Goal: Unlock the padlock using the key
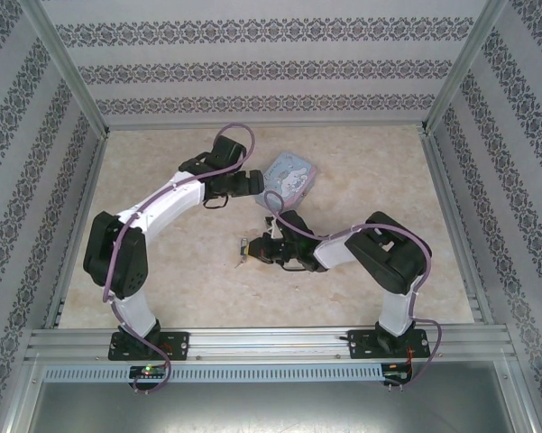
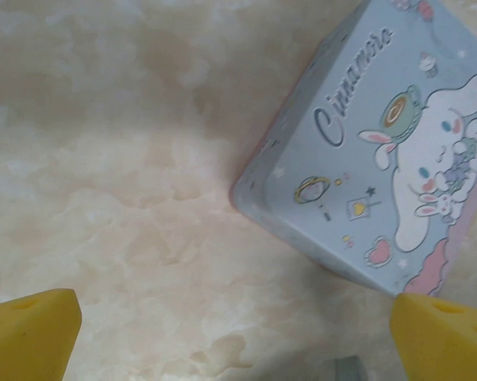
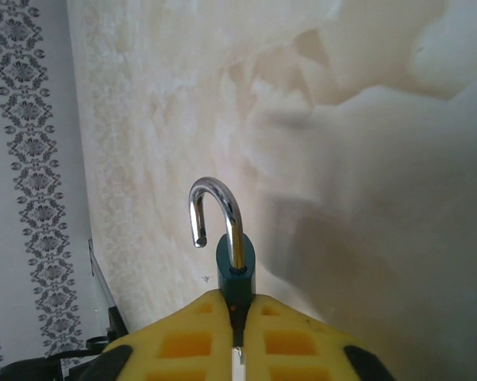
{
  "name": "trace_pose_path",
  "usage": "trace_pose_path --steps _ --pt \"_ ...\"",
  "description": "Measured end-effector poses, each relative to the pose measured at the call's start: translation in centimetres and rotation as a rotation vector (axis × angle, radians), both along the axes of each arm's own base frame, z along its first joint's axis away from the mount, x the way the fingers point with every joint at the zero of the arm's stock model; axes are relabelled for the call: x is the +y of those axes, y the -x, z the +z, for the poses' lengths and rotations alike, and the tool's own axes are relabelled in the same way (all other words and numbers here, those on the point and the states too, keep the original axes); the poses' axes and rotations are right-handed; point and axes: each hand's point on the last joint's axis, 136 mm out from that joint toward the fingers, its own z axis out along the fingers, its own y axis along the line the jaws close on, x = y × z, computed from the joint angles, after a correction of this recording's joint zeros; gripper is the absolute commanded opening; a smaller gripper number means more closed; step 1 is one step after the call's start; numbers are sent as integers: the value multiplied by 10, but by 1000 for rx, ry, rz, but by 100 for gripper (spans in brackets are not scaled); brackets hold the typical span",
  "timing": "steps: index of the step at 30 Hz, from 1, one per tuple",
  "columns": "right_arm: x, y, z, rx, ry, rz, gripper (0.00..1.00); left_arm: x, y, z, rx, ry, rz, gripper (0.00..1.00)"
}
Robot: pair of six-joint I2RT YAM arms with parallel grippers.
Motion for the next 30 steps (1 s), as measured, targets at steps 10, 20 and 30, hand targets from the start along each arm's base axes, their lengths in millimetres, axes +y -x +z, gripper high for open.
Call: trace_pose_path --steps 10,20,30 --pt "-44 -16 12 -19 -8 -102 65 11 7 -1 -3 9 14 100" --pt "-106 -32 76 -177 -4 -217 98 38 15 20 -64 11 62 100" --pt "-191 -56 130 -427 272 -389 98 92 28 27 -183 -78 154 100"
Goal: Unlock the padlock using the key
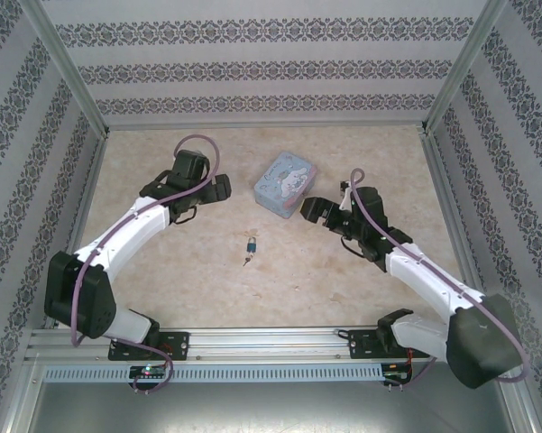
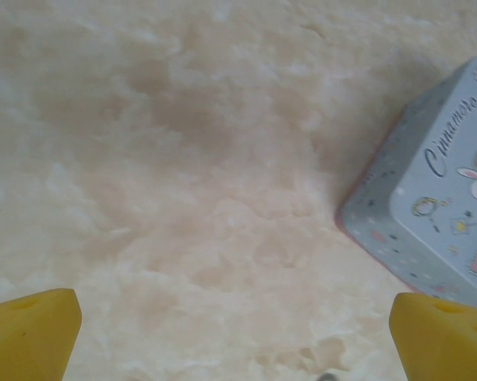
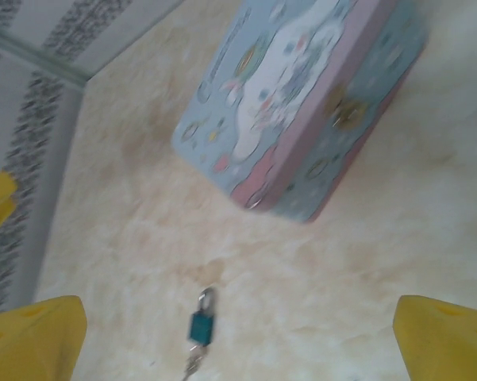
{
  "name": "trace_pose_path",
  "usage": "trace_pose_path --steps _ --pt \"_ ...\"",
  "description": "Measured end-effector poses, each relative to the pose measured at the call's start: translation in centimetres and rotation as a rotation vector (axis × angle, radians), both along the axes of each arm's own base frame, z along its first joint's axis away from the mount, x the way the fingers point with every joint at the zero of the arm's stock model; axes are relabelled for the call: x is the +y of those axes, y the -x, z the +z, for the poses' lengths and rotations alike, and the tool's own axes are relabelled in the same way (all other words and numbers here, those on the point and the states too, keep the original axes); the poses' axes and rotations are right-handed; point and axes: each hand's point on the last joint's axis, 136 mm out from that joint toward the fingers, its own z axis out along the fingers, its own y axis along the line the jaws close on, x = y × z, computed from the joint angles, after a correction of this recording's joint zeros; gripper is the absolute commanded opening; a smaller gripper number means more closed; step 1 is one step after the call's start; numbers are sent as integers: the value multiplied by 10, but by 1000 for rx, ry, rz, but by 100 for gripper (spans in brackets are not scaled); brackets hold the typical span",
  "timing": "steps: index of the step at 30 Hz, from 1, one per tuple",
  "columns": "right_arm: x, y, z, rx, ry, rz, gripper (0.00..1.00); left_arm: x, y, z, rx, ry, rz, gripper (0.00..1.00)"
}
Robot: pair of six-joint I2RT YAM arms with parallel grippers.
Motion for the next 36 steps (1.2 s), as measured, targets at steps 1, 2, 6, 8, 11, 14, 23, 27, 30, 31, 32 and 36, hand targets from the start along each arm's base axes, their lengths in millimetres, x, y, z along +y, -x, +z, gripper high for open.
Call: trace_pose_path --steps 1,2,6,8,11,14,23,27,30,31,32,36 --pt "-8 -3 5 -20 29 -24 98 5 1 1 -14 -12 8 100" --pt "-19 -7 9 -45 65 -59 98 11 1 3 -33 -26 17 100" --pt "-66 -21 13 -104 199 -204 98 33 6 11 -142 -96 43 100" --pt "-84 -26 13 -118 255 -263 98 45 8 15 -196 -135 55 100" --pt "-110 -32 16 -144 331 -349 98 69 9 19 -271 -204 89 99" --pt "-130 -39 19 -180 402 -422 98 98 8 18 -318 -252 149 99" --pt "-169 -52 -12 -170 600 -505 98 149 7 -34 -302 -343 225 99" --pt "-184 -53 -23 -164 649 -532 98 146 11 -71 -264 -353 175 99" --pt "-187 -58 -22 -198 677 -529 98 142 7 -81 -280 -341 138 99" --pt "-187 -60 -22 -206 688 -520 98 141 5 -82 -296 -337 131 99" --pt "-186 -61 -23 -217 698 -514 98 141 5 -85 -307 -334 125 99" --pt "-185 -56 -39 -254 717 -490 98 137 2 -99 -310 -326 103 99"
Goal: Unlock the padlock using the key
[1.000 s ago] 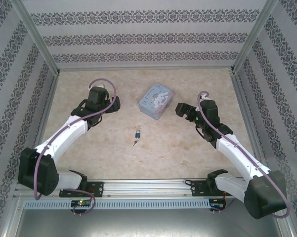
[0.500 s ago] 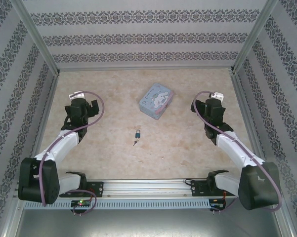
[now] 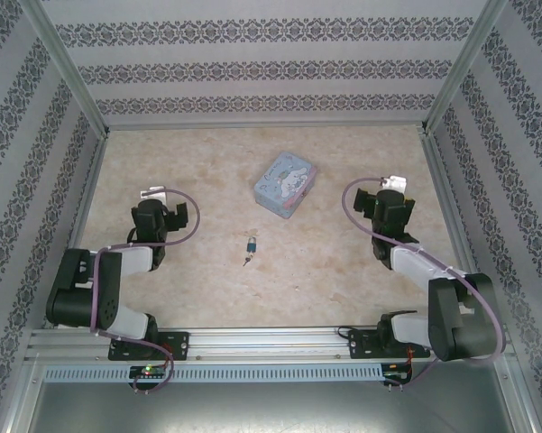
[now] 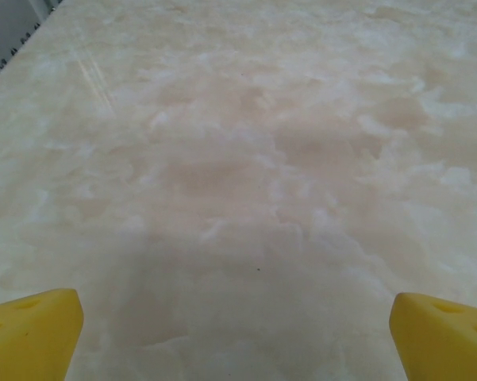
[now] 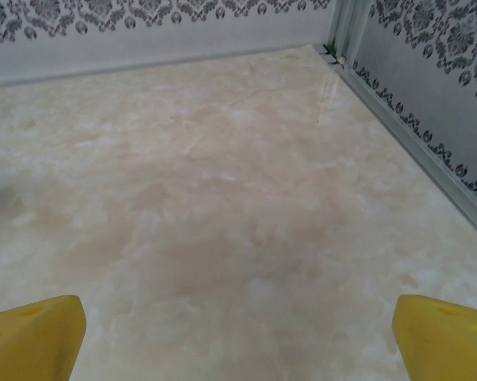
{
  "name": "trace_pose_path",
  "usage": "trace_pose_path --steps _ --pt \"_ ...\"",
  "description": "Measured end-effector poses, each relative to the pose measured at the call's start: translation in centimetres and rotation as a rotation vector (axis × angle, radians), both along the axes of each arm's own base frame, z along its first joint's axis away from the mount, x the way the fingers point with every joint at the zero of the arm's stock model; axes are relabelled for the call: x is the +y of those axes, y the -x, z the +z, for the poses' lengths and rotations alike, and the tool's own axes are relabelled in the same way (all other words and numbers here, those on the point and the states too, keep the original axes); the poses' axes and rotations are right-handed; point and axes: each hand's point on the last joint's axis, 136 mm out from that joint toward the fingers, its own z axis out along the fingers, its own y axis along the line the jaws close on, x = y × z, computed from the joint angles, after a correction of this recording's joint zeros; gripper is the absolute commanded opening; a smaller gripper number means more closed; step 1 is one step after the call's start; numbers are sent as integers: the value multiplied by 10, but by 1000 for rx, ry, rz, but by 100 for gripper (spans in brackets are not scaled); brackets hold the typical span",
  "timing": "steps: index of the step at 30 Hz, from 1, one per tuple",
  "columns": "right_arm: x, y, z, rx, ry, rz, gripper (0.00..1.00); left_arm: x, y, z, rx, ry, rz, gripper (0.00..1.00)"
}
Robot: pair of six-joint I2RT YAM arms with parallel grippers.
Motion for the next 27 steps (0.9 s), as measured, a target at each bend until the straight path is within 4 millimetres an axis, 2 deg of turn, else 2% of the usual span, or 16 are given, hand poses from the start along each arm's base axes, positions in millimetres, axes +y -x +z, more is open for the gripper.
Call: trace_pose_path --steps 2,4,9,10,14,15,21,27 --pt "0 8 -17 20 10 20 98 -1 -4 -4 -4 3 -10 99" --pt "2 11 -24 27 22 45 98 -2 -5 -7 -5 4 -17 99" --pt "11 -2 -12 -71 51 117 98 -7 -10 -4 -38 6 -46 99" --pt "13 -3 -15 -85 56 130 98 -7 -11 -3 -41 6 -52 99" --pt "21 -2 -54 -14 66 189 98 -9 -13 1 -61 6 -63 99" --pt "21 -1 -58 6 60 202 98 -9 -13 2 -64 6 -65 99" --pt "10 -22 -33 -70 19 208 98 -10 -14 4 -73 7 -69 99" --pt "18 -23 -31 -76 20 232 98 -11 -14 4 -74 8 -73 99"
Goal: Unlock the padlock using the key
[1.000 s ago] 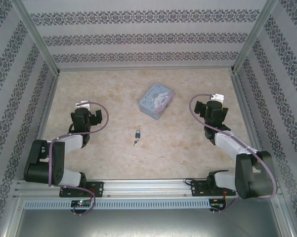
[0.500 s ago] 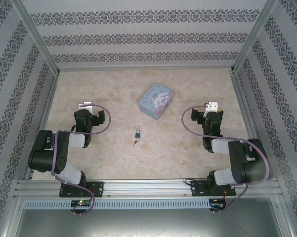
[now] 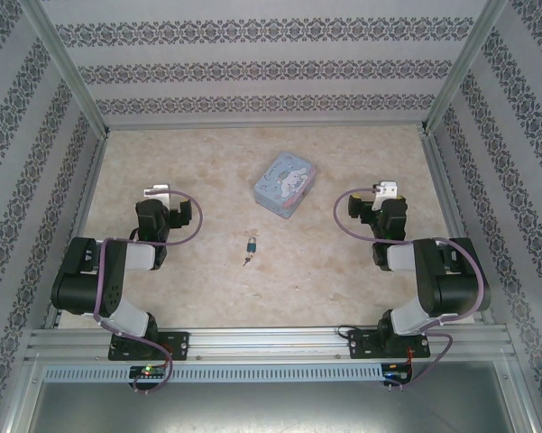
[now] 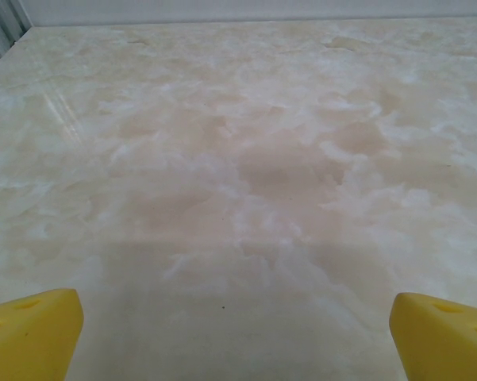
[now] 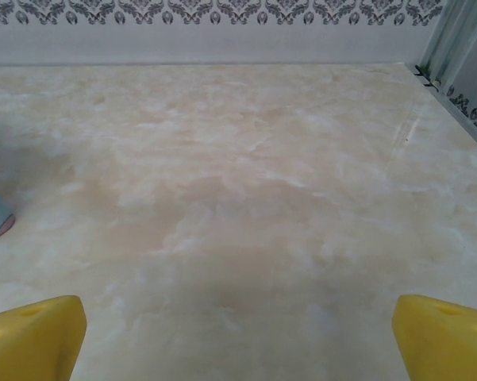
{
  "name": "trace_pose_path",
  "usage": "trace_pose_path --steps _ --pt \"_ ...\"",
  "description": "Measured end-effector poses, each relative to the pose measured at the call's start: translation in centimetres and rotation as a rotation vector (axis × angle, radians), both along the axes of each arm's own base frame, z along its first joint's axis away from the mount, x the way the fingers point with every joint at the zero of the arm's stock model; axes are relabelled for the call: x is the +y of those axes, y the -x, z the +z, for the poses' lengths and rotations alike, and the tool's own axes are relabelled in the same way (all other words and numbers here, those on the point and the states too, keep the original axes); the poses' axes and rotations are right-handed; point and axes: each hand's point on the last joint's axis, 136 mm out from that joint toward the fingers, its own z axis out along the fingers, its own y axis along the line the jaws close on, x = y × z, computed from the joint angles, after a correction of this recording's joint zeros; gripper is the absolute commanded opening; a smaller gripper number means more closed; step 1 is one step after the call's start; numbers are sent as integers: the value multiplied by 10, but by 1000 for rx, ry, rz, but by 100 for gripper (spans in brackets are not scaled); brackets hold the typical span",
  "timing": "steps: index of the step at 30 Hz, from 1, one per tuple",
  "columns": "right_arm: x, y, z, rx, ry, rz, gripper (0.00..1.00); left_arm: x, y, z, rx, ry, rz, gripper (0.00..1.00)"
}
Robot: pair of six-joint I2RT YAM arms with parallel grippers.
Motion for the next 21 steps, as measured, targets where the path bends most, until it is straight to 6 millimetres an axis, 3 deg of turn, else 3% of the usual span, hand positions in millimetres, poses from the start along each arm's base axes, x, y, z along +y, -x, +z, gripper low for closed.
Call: trace_pose_path --steps 21 --pt "0 0 -1 4 -11 16 98 -2 0 0 0 5 -10 100"
